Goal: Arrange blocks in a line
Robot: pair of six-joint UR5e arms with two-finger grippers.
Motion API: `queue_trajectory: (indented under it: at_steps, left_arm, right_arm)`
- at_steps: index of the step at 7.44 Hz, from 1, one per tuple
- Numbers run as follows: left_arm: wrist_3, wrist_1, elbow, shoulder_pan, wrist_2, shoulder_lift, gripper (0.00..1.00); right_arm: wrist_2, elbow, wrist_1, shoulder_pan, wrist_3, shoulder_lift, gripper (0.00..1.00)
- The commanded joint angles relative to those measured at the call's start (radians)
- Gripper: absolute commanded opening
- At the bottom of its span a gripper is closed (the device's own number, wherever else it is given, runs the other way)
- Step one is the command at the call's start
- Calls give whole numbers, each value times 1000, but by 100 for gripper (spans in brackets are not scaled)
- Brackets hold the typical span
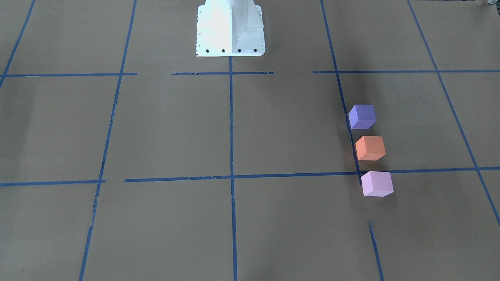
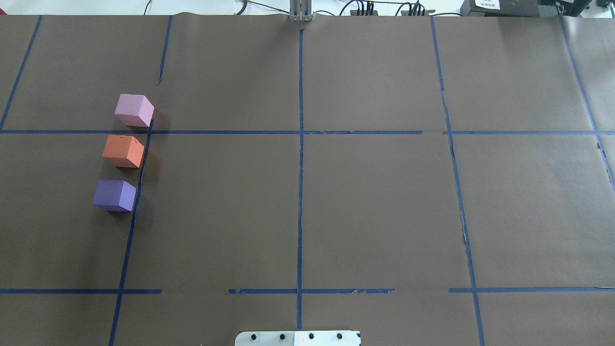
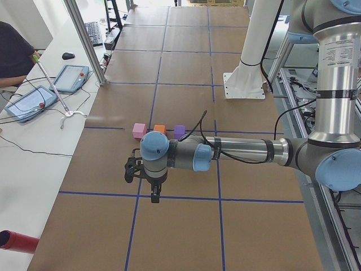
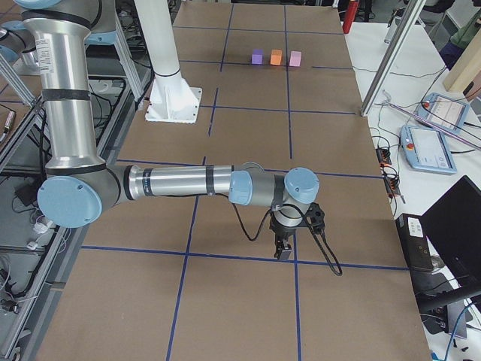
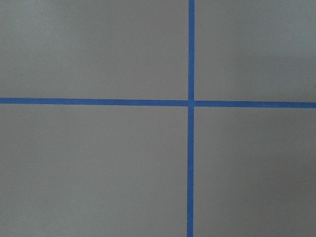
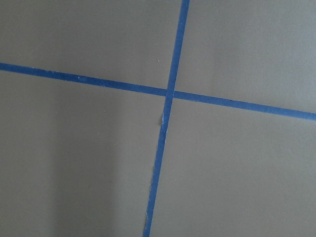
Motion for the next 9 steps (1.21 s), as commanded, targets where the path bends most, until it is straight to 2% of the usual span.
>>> queue_trajectory:
  at_steps: [1, 6, 7, 8, 9]
  left_arm:
    - [-1, 3, 0, 1, 0, -6, 100]
    - [0, 3, -10, -1, 2, -5, 100]
    - [0, 4, -38, -2, 2, 3, 100]
    - [25, 7, -62, 1, 2, 4, 100]
    - [105, 15, -44, -1, 2, 7, 100]
  right_arm:
    - [0, 0, 0, 0, 0, 0, 100]
    - [0, 0, 0, 0, 0, 0, 100]
    - [0, 0, 0, 2, 0, 0, 100]
    - [0, 0, 0, 0, 0, 0, 100]
    - [0, 0, 0, 0, 0, 0, 100]
